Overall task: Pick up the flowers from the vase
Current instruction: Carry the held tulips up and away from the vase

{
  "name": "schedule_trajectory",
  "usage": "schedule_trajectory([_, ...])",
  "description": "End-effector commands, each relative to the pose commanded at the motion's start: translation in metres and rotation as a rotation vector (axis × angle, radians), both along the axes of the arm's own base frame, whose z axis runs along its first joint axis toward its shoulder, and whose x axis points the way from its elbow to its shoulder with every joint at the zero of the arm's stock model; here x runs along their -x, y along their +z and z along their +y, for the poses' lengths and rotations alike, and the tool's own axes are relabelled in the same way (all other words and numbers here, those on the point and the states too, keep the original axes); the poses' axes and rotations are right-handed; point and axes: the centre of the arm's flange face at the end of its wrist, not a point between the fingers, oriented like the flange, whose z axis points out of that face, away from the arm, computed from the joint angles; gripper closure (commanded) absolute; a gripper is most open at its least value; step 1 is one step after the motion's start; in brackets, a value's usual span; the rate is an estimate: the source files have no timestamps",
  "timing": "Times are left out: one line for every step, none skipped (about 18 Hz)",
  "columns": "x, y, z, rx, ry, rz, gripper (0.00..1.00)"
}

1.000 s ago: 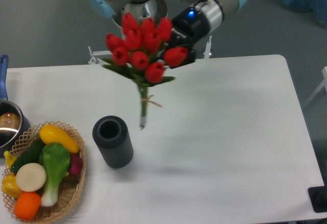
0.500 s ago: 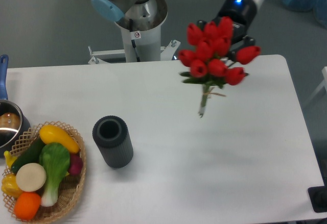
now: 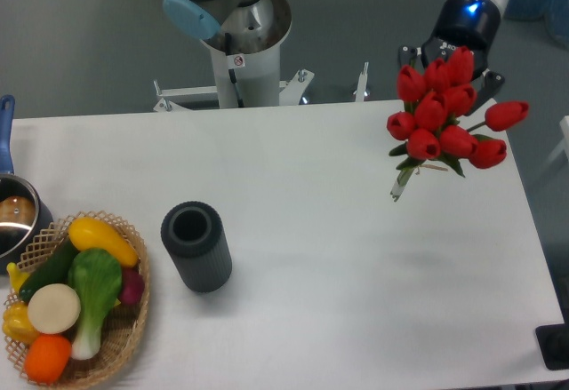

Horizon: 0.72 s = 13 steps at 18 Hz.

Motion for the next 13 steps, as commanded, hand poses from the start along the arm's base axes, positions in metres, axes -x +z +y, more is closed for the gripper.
schedule_trajectory([0.0006,-0.0001,0.0001,0.0,0.0,0.0,0.64])
schedule_trajectory([0.0011,-0.0007,0.0001,0.0,0.0,0.0,0.64])
schedule_trajectory([0.0015,-0.0015,0.0001,0.0,0.0,0.0,0.64])
schedule_trajectory([0.0013,0.0,0.0001,0.001,0.0,0.005,0.64])
schedule_trajectory([0.0009,-0.0013,0.0001,0.0,-0.001,0.003,0.64])
schedule_trajectory([0.0009,-0.0014,0.0001,0.001,-0.001,0.005,0.64])
schedule_trajectory([0.0009,-0.0036,0.0001,0.002,-0.001,0.002,0.64])
schedule_trajectory([0.0002,-0.0034,0.0,0.0,-0.002,0.003,0.64])
schedule_trajectory([0.0004,-0.0027,0.0,0.0,-0.002,0.004,0.64])
schedule_trajectory([0.0011,-0.0028,0.0001,0.0,-0.001,0.003,0.64])
schedule_trajectory([0.0013,-0.0021,0.0001,0.0,-0.001,0.003,0.64])
schedule_trajectory([0.0013,-0.0021,0.0001,0.0,-0.001,0.003,0.64])
schedule_trajectory([0.0015,-0.0014,0.0001,0.0,-0.001,0.003,0.64])
